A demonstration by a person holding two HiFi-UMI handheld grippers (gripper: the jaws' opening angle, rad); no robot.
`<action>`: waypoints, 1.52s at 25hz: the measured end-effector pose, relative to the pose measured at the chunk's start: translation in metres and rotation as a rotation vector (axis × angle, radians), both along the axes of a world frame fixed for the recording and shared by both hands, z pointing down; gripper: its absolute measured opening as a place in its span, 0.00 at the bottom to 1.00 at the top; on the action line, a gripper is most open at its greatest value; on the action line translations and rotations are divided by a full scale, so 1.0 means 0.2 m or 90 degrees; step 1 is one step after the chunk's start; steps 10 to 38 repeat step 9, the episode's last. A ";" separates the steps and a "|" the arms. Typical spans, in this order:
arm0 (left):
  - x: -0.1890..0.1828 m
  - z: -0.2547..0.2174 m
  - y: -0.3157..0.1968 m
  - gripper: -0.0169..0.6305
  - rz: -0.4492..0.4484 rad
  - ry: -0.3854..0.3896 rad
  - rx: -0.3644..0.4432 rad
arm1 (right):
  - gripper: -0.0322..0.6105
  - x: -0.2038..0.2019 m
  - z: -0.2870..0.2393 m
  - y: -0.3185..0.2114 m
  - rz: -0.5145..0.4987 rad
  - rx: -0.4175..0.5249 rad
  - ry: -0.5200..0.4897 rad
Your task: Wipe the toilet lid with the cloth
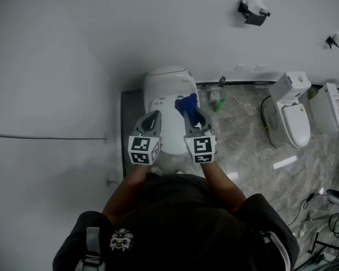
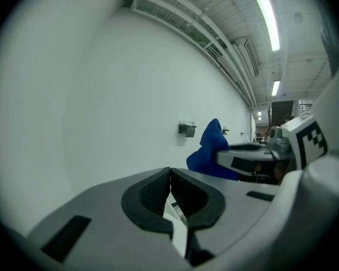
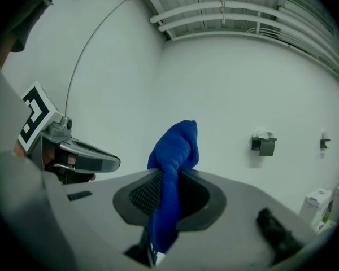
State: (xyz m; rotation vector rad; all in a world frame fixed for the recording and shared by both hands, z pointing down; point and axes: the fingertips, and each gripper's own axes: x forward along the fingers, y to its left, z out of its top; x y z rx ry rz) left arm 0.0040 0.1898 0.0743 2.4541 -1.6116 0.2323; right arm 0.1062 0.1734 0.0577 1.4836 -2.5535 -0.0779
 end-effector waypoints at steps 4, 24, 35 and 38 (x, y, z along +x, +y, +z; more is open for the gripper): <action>-0.01 -0.01 0.02 0.05 -0.001 -0.003 0.001 | 0.15 -0.03 -0.03 0.02 -0.004 0.014 -0.002; -0.01 -0.04 0.04 0.05 0.002 -0.005 0.006 | 0.15 -0.04 -0.06 0.04 -0.005 0.018 -0.010; -0.01 -0.04 0.04 0.05 0.002 -0.005 0.006 | 0.15 -0.04 -0.06 0.04 -0.005 0.018 -0.010; -0.01 -0.04 0.04 0.05 0.002 -0.005 0.006 | 0.15 -0.04 -0.06 0.04 -0.005 0.018 -0.010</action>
